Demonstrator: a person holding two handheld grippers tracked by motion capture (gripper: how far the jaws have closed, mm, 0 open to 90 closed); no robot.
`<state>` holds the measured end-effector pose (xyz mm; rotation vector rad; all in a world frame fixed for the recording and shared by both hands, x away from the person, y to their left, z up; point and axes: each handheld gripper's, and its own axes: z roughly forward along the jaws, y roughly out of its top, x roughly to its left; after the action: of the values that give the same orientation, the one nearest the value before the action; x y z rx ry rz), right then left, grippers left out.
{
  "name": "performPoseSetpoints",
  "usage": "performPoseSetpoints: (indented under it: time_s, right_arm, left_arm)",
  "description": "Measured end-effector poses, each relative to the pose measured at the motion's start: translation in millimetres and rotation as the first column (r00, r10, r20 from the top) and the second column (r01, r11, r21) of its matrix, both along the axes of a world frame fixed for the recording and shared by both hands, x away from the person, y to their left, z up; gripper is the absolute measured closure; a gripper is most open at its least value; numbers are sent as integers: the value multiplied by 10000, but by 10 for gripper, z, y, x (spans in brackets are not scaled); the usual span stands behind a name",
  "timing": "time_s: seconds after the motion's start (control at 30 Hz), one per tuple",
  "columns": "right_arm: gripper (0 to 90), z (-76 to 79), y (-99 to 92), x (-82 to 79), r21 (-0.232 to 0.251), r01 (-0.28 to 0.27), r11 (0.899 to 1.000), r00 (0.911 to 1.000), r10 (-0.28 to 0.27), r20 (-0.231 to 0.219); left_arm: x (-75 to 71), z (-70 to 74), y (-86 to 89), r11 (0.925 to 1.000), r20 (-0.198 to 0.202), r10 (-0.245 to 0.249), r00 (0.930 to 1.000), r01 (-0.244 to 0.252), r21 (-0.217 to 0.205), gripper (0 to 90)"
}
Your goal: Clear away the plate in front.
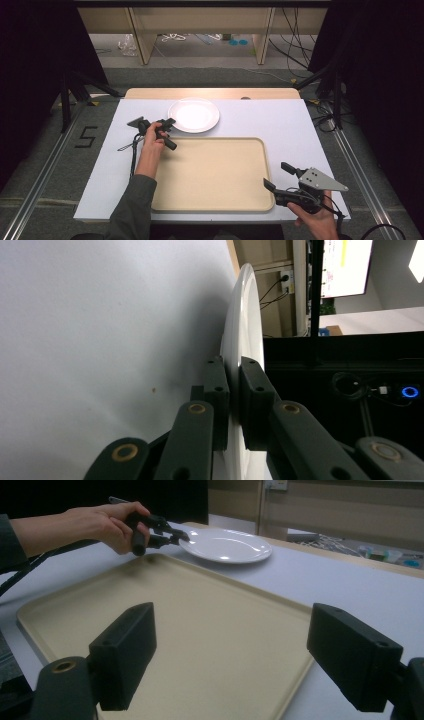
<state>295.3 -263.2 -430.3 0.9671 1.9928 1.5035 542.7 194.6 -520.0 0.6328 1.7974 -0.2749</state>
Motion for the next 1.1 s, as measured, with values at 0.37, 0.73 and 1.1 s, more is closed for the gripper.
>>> performPoseSetpoints:
  time_s: [0.37,0.73,1.1]
  right_arm:
    - [209,9,-11,-8,-97,49,9999,10000,-48,32]
    - [208,6,-18,5,-150,30,9999,9996,-26,280]
    - [208,14,-34,3,-166,-3,9999,9997,7,251]
  left_arm:
    - [-70,64,-47,9995,382,53,9993,-41,-319,802]
    - [-250,109,-5,9916,817,434,9957,-329,-1253,776]
    - [-568,184,-11,9752,1604,824,9836,-464,-2165,771]
